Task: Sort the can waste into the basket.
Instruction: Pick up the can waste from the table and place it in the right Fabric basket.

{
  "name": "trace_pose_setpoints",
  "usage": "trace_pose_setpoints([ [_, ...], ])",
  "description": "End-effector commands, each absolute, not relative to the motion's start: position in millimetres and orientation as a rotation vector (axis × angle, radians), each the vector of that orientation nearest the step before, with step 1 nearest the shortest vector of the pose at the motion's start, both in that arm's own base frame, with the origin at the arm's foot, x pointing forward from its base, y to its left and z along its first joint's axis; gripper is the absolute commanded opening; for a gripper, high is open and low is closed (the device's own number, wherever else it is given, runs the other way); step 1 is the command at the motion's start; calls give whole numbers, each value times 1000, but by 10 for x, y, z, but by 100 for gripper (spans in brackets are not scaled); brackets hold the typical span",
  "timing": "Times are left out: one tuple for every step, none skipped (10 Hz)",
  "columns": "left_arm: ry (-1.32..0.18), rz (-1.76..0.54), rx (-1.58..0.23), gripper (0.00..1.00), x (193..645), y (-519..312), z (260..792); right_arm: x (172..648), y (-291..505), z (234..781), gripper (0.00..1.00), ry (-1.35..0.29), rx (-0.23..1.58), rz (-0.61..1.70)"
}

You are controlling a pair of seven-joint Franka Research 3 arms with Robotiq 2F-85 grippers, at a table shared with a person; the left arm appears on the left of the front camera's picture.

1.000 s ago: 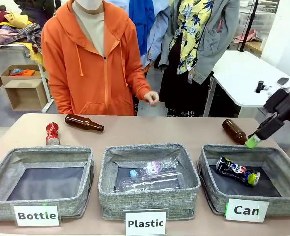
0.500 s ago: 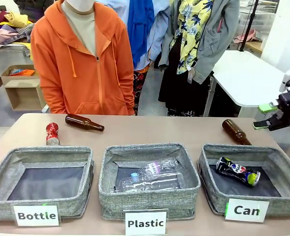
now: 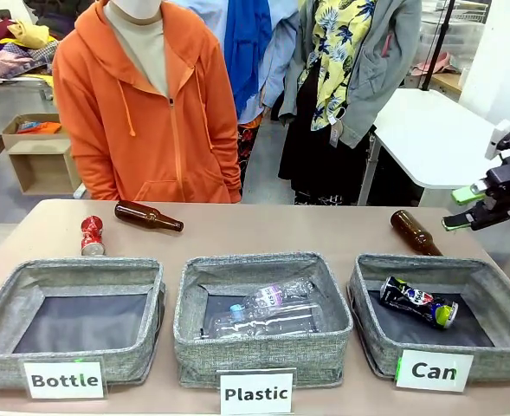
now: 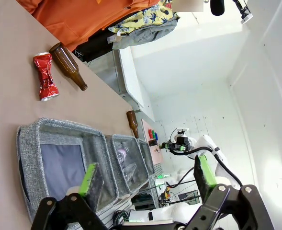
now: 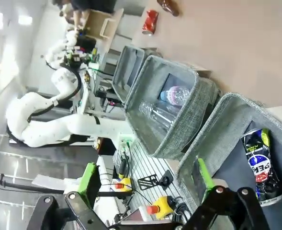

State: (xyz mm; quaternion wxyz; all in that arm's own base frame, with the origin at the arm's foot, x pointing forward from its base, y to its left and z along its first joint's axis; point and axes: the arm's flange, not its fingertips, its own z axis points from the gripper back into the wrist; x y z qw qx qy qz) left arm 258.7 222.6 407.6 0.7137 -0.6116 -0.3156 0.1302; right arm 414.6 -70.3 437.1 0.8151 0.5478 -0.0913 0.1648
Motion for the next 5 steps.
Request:
trace_pose_setpoints([
  [-718,267,-1361,100,2582,2221,4083,4129,-759,4366,100,-212,1161,361],
  [-718,267,-1361,100,2582,2221,4083,4129,-759,4366,100,-212,1161,361],
  [-718,267,-1361,100,2582,2221,4083,4129,-759,4366,100,-212,1161,361],
  [-718,267,-1361,100,2582,2221,4083,4129,-759,4366,100,-212,1161,361],
  [-718,267,-1361,100,2582,2221,4083,4129,-759,4366,100,-212,1161,361],
])
